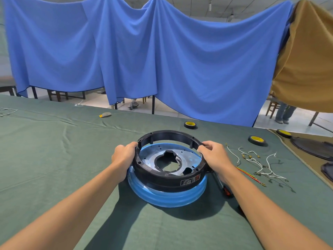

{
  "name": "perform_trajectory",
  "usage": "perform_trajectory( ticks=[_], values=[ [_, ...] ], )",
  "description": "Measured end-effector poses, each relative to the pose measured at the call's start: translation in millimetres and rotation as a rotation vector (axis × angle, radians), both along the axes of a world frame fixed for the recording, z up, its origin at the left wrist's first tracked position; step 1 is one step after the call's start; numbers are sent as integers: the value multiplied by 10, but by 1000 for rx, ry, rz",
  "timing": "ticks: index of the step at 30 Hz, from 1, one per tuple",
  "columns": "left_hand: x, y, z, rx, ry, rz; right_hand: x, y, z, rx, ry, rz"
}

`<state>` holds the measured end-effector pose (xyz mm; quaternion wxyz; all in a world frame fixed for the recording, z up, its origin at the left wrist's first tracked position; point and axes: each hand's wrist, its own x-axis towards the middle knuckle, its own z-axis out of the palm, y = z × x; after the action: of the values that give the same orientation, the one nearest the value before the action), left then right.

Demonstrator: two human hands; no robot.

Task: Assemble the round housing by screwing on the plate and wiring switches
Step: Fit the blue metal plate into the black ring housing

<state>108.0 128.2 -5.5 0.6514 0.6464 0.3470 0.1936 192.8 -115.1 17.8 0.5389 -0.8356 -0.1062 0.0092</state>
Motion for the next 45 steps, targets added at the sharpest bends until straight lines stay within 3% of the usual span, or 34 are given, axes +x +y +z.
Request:
perform_trajectory(
  ticks=[14, 30, 45],
  values=[
    [62, 7, -29, 47, -4, -18, 72, -24, -6, 22, 60, 60],
    [111, -20, 9, 163, 76, -8, 111, -22, -22, 23, -40, 22],
    [87, -33, 19, 183, 75, -22, 135, -38, -98, 24, 17, -19]
  ],
)
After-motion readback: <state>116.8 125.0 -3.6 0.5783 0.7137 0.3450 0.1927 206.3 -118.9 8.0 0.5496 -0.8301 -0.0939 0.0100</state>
